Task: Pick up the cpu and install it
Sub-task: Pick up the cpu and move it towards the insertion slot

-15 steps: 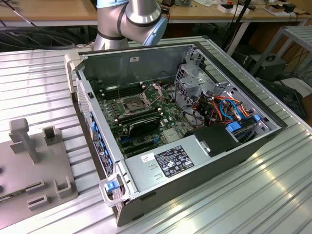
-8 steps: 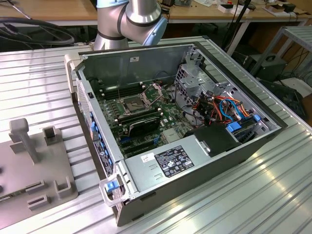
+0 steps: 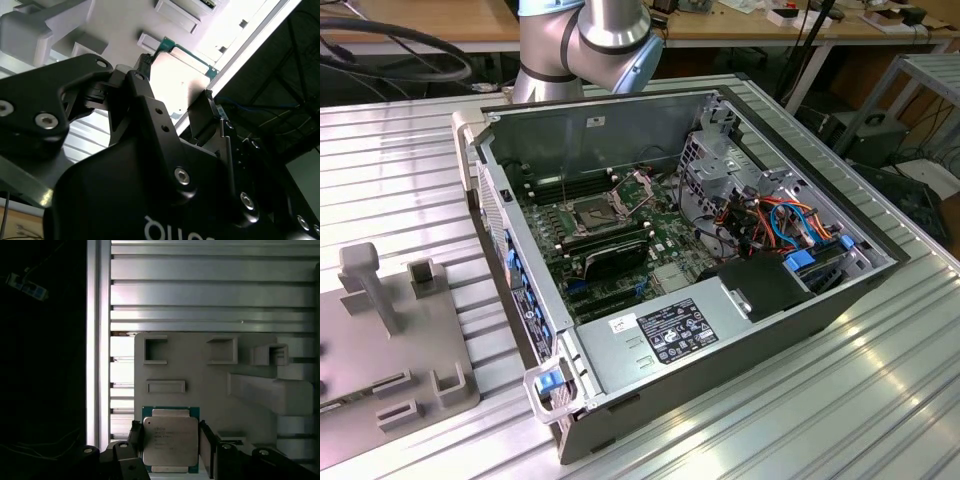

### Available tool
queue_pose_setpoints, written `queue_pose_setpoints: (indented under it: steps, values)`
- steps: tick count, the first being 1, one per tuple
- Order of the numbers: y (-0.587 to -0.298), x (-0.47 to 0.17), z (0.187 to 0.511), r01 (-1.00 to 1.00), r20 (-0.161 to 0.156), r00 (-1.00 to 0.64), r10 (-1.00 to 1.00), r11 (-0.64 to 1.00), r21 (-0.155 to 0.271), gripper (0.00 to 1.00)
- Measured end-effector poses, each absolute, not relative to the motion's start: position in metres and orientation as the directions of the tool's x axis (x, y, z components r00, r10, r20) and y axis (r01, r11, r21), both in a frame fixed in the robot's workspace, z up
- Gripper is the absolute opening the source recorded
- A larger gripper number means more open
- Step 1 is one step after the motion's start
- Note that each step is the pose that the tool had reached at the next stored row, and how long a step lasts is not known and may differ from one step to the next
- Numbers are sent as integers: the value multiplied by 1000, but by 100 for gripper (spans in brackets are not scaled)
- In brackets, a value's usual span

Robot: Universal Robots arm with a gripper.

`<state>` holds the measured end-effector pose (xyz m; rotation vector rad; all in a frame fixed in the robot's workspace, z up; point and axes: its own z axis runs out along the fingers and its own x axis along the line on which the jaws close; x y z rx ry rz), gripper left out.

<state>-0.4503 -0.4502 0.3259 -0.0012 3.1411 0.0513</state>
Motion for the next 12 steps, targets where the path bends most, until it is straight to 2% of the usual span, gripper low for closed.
queue_pose_setpoints:
  steps: [12]
  values:
    - [-450,-450,330,-1,0,-1000,-1,999,33,55]
